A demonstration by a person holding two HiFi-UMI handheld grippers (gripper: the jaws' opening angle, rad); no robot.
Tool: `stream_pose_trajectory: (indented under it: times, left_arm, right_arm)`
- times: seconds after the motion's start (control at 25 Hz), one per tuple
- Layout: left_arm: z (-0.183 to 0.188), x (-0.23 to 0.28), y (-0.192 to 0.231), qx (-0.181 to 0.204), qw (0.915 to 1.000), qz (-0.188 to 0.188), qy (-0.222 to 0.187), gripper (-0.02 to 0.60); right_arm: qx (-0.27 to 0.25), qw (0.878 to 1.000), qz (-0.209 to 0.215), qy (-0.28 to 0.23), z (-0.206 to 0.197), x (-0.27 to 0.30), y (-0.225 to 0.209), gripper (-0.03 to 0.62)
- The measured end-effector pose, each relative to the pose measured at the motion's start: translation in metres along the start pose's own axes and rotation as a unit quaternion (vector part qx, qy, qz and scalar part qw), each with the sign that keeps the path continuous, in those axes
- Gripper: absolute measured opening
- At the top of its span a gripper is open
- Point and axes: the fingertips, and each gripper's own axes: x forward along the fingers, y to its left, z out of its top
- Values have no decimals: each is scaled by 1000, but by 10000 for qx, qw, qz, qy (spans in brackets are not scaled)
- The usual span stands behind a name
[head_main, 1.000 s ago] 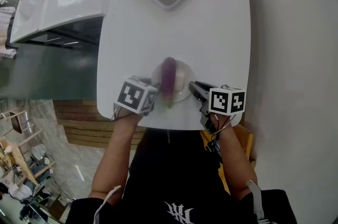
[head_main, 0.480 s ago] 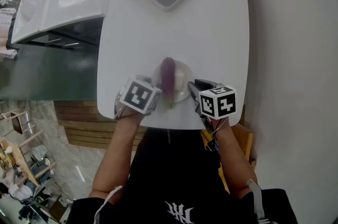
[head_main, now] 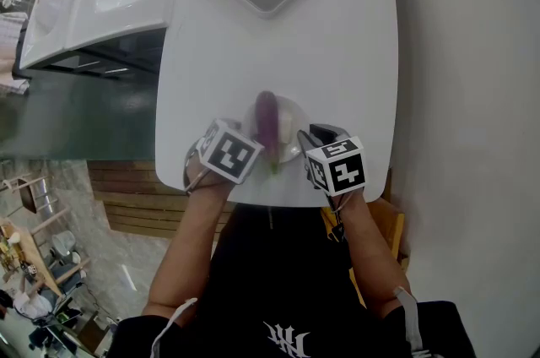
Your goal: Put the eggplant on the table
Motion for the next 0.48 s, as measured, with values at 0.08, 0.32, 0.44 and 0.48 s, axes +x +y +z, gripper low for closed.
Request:
stream_pose_trajectory:
  times: [0.08, 0.32, 0.44, 0.48]
  left_arm:
    - [-1, 1, 2, 48, 9999, 52, 75, 157]
    - [1, 2, 2, 364, 9987, 281, 228, 169]
    - [2, 2, 2, 483, 9981, 326, 217, 172]
    - [2, 2, 2, 500, 9981, 317, 185, 172]
  right_arm:
    - [-160, 9998, -87, 50, 1, 2, 0, 86]
    - [-834, 9956, -374, 197, 5, 2, 3, 98]
    - [-1119, 9922, -496, 229, 6, 1, 4, 103]
    - [-1156, 9917, -519, 236, 6, 1, 4, 103]
